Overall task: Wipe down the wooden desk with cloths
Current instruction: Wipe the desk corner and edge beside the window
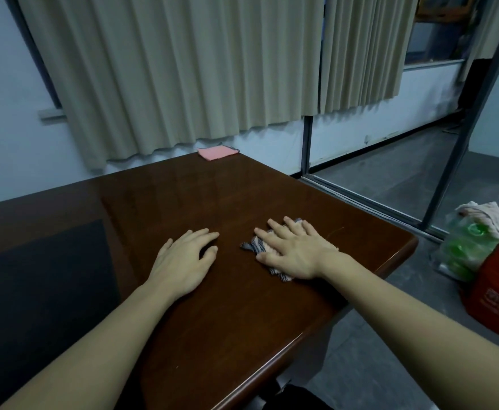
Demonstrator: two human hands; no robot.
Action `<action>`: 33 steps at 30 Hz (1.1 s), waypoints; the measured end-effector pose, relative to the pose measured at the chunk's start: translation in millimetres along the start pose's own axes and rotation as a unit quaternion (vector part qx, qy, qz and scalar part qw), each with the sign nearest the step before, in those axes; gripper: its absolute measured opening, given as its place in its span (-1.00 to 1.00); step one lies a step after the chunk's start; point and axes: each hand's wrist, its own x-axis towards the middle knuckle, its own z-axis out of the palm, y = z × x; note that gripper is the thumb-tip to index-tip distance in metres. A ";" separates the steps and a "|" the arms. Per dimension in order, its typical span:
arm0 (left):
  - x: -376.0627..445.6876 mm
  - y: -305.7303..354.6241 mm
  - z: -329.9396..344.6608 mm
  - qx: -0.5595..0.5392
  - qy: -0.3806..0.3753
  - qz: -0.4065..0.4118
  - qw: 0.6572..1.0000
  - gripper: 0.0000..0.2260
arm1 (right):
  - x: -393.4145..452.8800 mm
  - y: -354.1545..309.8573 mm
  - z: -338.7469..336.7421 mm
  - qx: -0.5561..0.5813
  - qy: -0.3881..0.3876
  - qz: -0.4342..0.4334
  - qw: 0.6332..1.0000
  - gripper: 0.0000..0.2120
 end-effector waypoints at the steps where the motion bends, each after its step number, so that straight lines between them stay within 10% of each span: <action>1: -2.8 -5.3 -2.6 -0.002 -0.003 -0.001 1.000 -0.59 | -10.8 -11.1 1.8 -0.007 -0.002 -0.027 1.000 -0.33; 8: -21.0 -37.4 -17.8 0.007 -0.015 -0.005 1.000 -0.59 | -81.4 -71.0 24.0 -0.014 -0.014 -0.185 0.983 -0.35; 20: -42.0 -57.1 -4.3 0.004 -0.015 -0.018 1.000 -0.57 | 30.5 -30.0 1.2 -0.006 0.007 0.016 1.000 -0.34; 33: -41.3 -61.8 -0.3 0.010 -0.004 -0.019 1.000 -0.57 | -90.0 -107.4 27.4 -0.019 -0.008 -0.179 0.984 -0.37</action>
